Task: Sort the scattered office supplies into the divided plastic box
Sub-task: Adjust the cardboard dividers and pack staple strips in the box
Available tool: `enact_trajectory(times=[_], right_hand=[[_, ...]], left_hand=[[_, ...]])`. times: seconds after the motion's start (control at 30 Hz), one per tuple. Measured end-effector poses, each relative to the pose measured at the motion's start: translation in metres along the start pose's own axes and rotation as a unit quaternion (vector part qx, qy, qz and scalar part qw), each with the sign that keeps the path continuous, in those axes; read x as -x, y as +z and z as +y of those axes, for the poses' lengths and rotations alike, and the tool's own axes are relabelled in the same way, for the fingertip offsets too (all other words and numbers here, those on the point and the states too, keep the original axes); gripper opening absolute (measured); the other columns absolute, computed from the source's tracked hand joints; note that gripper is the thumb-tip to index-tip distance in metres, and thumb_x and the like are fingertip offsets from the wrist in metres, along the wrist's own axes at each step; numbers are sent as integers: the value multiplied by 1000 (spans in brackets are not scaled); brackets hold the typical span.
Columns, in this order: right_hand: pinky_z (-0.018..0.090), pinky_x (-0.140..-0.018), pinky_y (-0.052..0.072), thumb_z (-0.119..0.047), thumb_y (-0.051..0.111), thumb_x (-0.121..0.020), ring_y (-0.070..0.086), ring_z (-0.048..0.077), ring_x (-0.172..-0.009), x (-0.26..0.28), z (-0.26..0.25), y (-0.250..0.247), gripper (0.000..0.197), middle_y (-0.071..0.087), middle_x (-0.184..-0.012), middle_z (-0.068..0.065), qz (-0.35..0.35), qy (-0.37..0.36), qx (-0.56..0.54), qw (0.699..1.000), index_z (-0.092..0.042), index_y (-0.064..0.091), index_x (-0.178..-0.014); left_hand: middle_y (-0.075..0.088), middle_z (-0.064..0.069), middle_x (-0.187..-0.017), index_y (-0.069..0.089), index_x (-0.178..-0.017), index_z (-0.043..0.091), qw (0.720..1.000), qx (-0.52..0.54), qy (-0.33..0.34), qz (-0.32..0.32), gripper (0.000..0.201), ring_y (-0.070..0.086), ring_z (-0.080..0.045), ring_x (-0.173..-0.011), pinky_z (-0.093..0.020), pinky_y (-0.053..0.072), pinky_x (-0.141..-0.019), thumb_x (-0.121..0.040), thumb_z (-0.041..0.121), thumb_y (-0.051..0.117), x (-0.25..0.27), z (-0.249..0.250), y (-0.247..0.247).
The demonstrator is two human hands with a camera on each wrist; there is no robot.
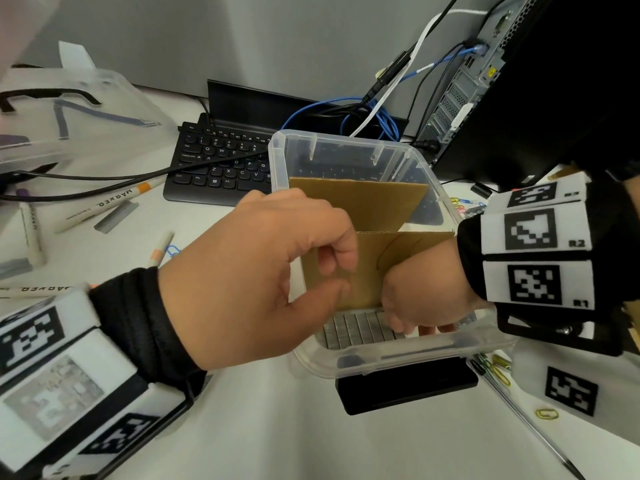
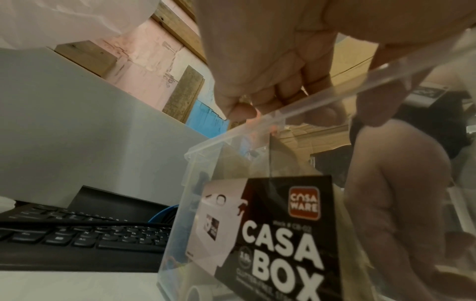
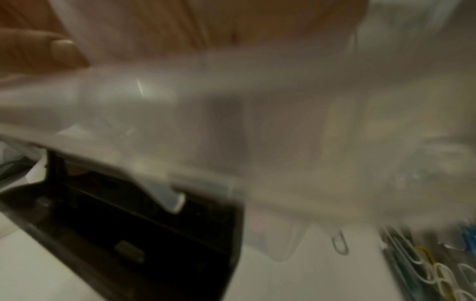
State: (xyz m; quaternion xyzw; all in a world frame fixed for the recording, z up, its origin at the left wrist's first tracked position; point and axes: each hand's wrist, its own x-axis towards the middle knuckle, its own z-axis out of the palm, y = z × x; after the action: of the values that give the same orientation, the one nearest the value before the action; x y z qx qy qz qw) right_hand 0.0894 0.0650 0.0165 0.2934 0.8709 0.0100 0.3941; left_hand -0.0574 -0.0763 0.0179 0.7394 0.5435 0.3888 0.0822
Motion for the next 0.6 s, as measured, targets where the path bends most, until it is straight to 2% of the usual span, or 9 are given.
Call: enact_trajectory(times=[0.07, 0.13, 0.2, 0.27, 0.33, 0.4, 0.47, 0.53, 0.6], right_hand=[[10, -36, 36, -23, 60, -85, 44, -7, -30, 6, 1, -4, 24, 48, -34, -19, 1, -8, -20, 1000, -24, 61, -61], [6, -34, 35, -23, 57, -86, 46, -5, -33, 17, 2, -9, 17, 51, -40, -14, 10, -8, -40, 999, -21, 67, -72], [6, -44, 39, -24, 53, -89, 49, -2, -44, 33, 3, -17, 17, 56, -55, -12, 24, -29, -42, 998, -22, 70, -86], [12, -58, 45, -23, 49, -93, 57, 4, -62, 51, 4, -29, 21, 63, -73, -9, 27, -47, -42, 998, -22, 69, -95], [11, -60, 45, -22, 44, -94, 60, 2, -70, 68, 11, -43, 23, 67, -78, -10, 33, -52, -43, 997, -23, 67, -92], [10, -55, 42, -23, 45, -90, 55, -2, -60, 80, 22, -53, 19, 63, -68, -17, 95, -52, -33, 994, -22, 62, -81], [12, -53, 40, -28, 51, -86, 51, 1, -61, 86, 32, -54, 9, 57, -71, -15, 189, -46, -35, 980, -23, 54, -79], [17, -62, 39, -39, 57, -85, 48, 3, -70, 86, 39, -48, 15, 50, -85, -12, 237, -36, -11, 971, -30, 47, -92], [25, -79, 43, -46, 57, -86, 51, 9, -90, 79, 44, -37, 32, 43, -108, -10, 215, -31, 12, 976, -37, 43, -114]], left_hand=[[57, 14, -82, 62, -90, 23, 1000, -15, -6, 16, 15, 54, -11, -81, -44, 45, -70, -76, 23, 67, -1, 0, -2], [56, 12, -87, 61, -94, 23, 998, -44, -23, 35, 18, 52, -14, -84, -44, 46, -73, -78, 29, 63, -2, -2, -4], [55, 12, -89, 59, -97, 24, 994, -80, -49, 47, 21, 48, -14, -84, -44, 46, -73, -79, 33, 58, -2, -4, -5], [56, 13, -88, 60, -97, 26, 991, -109, -69, 45, 22, 44, -13, -81, -43, 44, -73, -79, 36, 54, -2, -4, -6], [57, 16, -83, 61, -94, 28, 988, -129, -81, 38, 21, 43, -12, -79, -43, 43, -74, -79, 39, 51, -3, -3, -6], [57, 16, -79, 61, -90, 29, 985, -144, -95, 29, 21, 44, -13, -78, -43, 42, -75, -78, 42, 48, -3, -1, -6], [56, 16, -77, 60, -87, 31, 981, -159, -112, 22, 23, 44, -13, -78, -41, 40, -75, -77, 45, 45, -5, 2, -6], [55, 15, -80, 62, -88, 30, 976, -172, -128, 20, 29, 45, -14, -78, -41, 41, -75, -75, 48, 43, -6, 4, -5], [52, 10, -86, 65, -90, 27, 974, -176, -142, 15, 36, 48, -18, -81, -43, 46, -75, -75, 50, 42, -7, 5, -3]])
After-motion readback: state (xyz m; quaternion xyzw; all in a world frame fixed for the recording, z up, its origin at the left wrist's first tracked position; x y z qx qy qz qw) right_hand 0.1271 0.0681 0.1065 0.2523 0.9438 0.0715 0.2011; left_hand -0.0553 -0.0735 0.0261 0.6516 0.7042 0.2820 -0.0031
